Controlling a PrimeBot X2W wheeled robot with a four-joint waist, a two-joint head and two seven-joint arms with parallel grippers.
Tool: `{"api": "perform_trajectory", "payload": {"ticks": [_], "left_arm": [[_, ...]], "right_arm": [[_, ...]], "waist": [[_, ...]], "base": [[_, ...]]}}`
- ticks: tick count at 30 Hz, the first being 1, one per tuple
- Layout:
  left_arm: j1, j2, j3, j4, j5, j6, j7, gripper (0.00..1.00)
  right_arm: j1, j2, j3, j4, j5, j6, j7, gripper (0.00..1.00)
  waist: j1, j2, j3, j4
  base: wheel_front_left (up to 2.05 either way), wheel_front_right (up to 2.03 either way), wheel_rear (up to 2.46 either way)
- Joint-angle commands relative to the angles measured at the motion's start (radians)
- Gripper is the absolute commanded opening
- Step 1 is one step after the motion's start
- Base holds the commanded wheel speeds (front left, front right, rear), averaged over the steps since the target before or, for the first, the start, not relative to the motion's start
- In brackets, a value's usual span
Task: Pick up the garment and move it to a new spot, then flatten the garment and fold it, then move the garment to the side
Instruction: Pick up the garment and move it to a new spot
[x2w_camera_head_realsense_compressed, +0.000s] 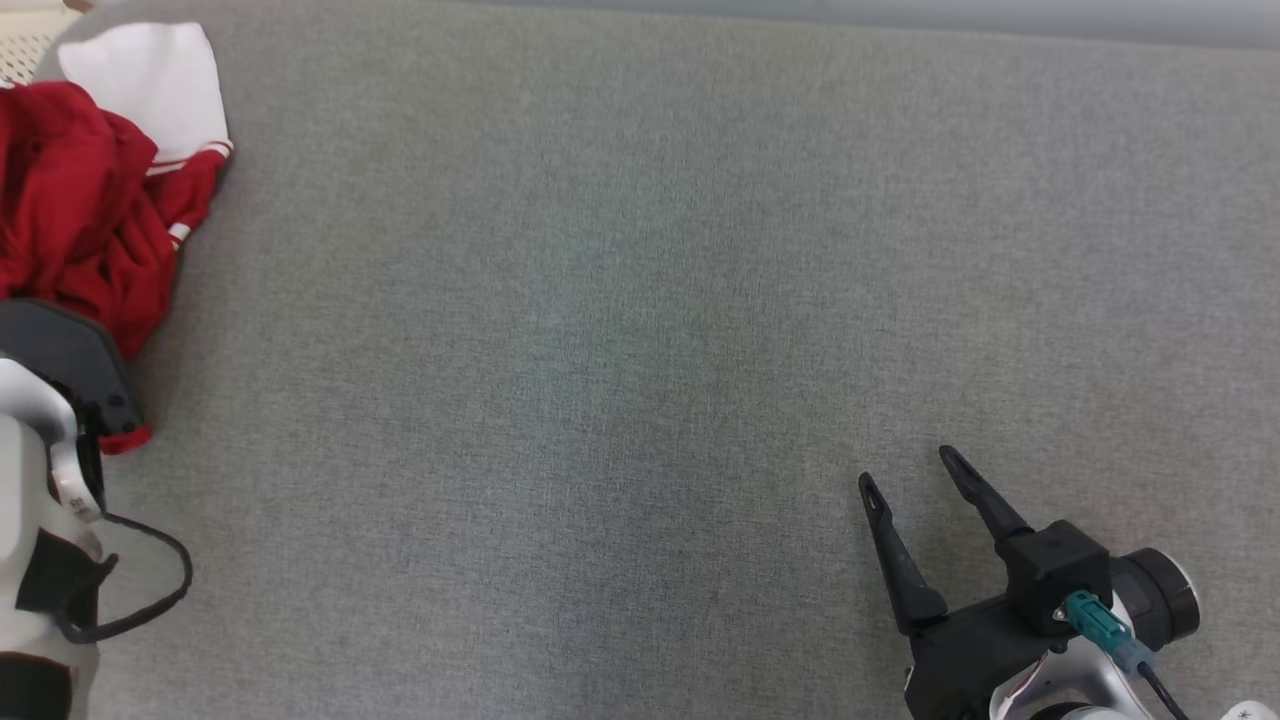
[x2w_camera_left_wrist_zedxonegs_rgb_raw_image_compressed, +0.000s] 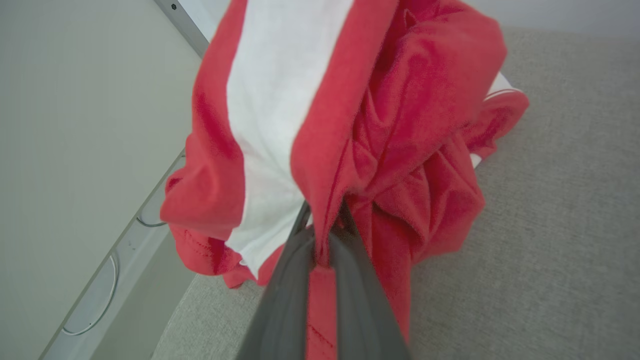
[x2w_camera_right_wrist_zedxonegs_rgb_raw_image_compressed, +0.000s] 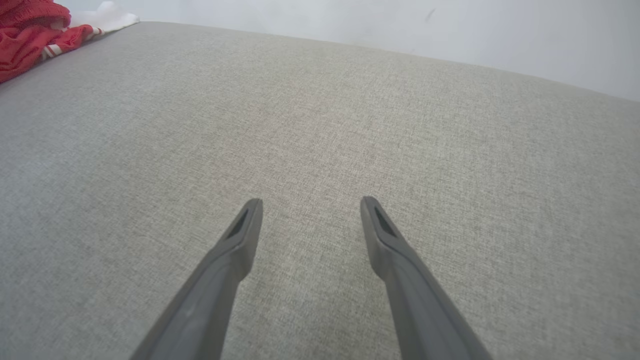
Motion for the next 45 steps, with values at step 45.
{"api": "perform_trajectory", "payload": {"ticks": [45], "left_arm": [[0.33,-0.271,-0.257,-0.479,-0.126,-0.165,0.003,0.0]], "right_arm": [[0.009,0.055,-0.07,0.17,0.096,-0.002,-0.113,1.0]], "waist": [[-0.0002,-0.0002,-0.392,-0.456]], "base": [[0.0,0.0,0.0]]}}
